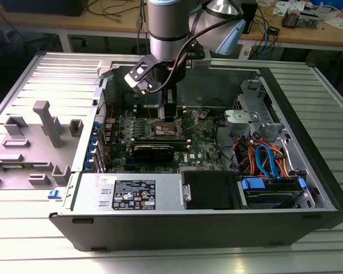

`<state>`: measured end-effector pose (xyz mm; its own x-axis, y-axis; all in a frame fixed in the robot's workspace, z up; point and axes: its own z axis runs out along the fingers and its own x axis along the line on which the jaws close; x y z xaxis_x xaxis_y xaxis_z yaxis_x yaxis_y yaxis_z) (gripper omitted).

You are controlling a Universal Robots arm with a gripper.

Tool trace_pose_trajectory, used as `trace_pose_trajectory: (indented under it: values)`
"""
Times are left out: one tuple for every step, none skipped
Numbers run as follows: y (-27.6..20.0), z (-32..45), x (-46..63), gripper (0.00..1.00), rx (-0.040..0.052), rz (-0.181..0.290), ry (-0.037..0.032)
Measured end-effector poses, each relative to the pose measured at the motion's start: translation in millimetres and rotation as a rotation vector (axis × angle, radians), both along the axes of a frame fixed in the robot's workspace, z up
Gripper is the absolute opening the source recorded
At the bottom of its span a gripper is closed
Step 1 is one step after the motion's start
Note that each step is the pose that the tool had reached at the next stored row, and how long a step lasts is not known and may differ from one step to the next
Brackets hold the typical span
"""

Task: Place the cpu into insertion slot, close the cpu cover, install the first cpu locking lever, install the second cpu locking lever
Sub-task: 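Place the cpu into insertion slot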

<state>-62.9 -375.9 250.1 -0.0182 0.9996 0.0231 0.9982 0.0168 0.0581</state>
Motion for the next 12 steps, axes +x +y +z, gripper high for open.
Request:
trace_pose_trajectory:
  values:
    - [0.0,-0.2,0.0,0.55,-0.0003,0.0,0.0001]
    - [0.0,-0.3,0.0,0.55,-0.0003,0.0,0.0001]
    - [0.0,-0.7,0.0,0.55,0.0,0.0,0.0]
    - [0.0,-0.9,0.0,0.55,0.0,0.0,0.0]
    - [0.0,-0.9,0.0,0.55,0.0,0.0,0.0]
    - [0.0,-0.9,0.0,0.55,0.0,0.0,0.0]
    - [0.0,-0.9,0.0,0.55,0.0,0.0,0.0]
    - [0.0,-0.9,0.0,0.55,-0.0001,0.0,0.0]
    - [0.0,-0.9,0.0,0.55,0.0,0.0,0.0]
    - [0.0,-1.0,0.0,0.55,0.0,0.0,0.0]
    - [0.0,-1.0,0.0,0.55,0.0,0.0,0.0]
    - [0.0,-1.3,0.0,0.55,0.0002,0.0,-0.0001]
